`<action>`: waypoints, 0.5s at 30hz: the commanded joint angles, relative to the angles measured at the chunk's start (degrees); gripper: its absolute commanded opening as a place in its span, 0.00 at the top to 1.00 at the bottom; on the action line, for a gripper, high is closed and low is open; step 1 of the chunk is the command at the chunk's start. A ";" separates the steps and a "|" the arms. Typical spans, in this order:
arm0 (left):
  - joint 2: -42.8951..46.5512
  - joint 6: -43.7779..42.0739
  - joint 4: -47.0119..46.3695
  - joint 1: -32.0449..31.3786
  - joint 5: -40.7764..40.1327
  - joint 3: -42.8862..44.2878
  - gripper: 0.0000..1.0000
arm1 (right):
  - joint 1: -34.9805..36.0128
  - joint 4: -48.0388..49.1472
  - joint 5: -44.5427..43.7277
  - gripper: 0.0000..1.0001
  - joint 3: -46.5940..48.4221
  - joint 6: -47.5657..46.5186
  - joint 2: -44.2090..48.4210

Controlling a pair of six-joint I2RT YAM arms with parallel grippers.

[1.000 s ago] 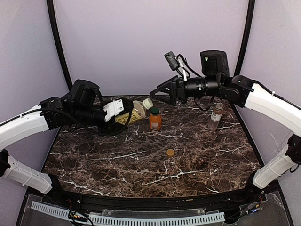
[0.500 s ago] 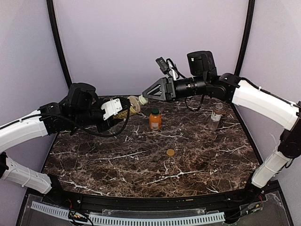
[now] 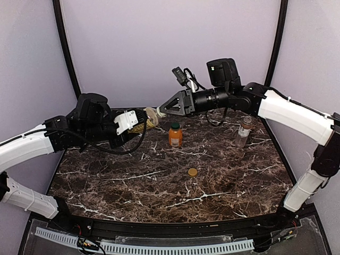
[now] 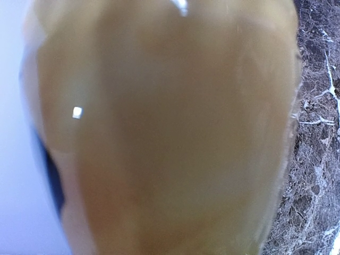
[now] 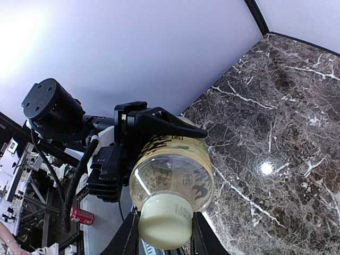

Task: Unscrew the bottle caps

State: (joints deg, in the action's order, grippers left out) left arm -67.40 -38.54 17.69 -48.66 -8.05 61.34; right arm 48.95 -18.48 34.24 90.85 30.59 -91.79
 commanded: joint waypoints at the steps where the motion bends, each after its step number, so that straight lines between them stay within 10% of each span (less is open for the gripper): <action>1: 1.17 -0.10 -0.76 -0.28 0.05 -0.44 0.61 | 0.62 -0.15 -1.51 0.77 1.00 -1.14 -0.39; 8: 1.33 0.87 0.00 -0.29 1.85 -0.15 0.61 | 0.92 -1.13 2.68 1.00 1.82 -6.93 -0.73; 15: 0.91 4.45 13.04 -0.29 21.25 3.33 0.62 | 9.74 -12.08 3.99 1.00 1.77 -46.14 2.57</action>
State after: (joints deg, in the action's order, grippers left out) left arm -66.94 -37.19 22.92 -48.53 -1.37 61.76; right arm 51.20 -25.10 34.48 92.38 11.55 -91.57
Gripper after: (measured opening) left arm 0.457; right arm 0.261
